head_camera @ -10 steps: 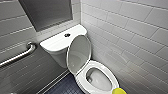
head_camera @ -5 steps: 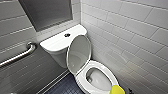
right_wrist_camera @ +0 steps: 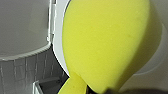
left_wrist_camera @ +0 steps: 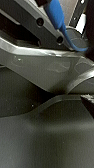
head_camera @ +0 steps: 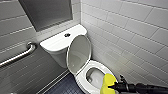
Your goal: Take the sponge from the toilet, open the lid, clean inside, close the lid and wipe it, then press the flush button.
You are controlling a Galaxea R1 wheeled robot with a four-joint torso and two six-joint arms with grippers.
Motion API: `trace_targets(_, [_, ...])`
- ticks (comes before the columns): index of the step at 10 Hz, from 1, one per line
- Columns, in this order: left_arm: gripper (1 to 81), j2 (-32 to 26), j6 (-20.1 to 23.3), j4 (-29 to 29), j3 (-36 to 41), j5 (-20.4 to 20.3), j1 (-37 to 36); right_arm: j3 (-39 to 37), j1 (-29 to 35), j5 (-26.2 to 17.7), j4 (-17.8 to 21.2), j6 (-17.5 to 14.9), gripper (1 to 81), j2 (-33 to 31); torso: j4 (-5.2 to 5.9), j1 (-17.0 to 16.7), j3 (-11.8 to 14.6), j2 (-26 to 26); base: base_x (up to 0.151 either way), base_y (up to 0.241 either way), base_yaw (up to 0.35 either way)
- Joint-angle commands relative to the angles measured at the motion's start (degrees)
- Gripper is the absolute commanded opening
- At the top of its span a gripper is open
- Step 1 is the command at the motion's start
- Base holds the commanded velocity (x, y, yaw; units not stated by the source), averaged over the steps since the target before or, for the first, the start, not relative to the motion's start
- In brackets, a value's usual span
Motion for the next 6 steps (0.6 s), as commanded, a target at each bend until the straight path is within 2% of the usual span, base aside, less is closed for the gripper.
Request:
trace_targets(1, [81.1, -0.1, 0.4, 0.5, 1.7, 4.8, 1.2, -3.6, 10.7, -7.5, 0.0, 1.9, 1.0, 0.6, 0.00, 0.0, 0.0, 0.0, 0.000, 0.000, 0.000])
trace_targets(6, [81.1, -0.4, 0.3, 0.1, 1.7, 4.8, 1.1, -13.3, 15.9, -11.2, -0.3, 2.7, 1.0, 9.8, 0.00, 0.0, 0.0, 0.0, 0.000, 0.000, 0.000])
